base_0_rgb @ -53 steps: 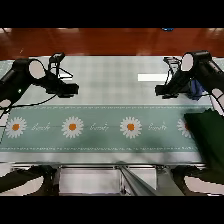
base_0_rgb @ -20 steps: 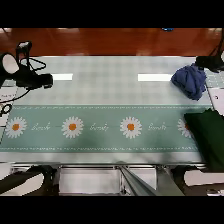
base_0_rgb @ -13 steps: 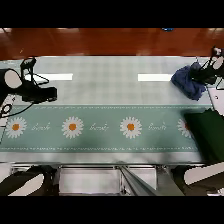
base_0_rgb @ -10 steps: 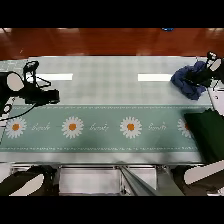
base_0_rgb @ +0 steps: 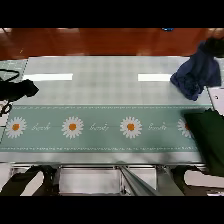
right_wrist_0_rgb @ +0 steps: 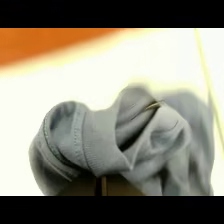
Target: Fold the shirts.
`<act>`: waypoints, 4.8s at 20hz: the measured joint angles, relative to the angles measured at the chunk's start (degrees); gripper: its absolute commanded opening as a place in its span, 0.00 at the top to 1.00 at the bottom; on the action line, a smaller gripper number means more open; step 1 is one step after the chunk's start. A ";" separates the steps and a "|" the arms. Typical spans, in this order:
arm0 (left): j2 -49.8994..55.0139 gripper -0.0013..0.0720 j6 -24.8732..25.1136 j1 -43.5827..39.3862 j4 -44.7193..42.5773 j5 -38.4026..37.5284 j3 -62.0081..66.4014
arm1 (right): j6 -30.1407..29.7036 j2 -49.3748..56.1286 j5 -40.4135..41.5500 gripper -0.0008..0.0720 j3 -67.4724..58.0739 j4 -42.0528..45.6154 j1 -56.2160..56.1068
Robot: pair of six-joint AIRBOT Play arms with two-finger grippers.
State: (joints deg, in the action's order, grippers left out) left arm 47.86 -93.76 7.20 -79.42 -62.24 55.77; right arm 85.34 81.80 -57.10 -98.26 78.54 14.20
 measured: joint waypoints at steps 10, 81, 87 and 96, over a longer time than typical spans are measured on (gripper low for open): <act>-21.97 0.29 0.87 1.60 8.04 0.72 -16.83 | -3.30 -13.05 0.74 0.96 -19.85 -0.96 -16.00; 12.68 0.96 27.26 10.43 45.46 5.46 -12.87 | -2.43 -8.24 7.28 0.96 42.12 -30.95 -19.93; 2.21 0.96 27.19 14.21 51.01 3.04 9.73 | 0.11 -18.78 -1.42 0.96 12.24 -18.27 -17.05; -14.01 0.96 25.44 18.29 48.06 2.14 33.90 | 3.63 -40.89 -17.68 0.96 -3.82 -3.45 -16.41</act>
State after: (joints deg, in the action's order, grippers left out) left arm 33.85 -68.31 25.50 -31.35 -60.10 89.67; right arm 88.97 40.91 -74.78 -102.08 75.09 -2.22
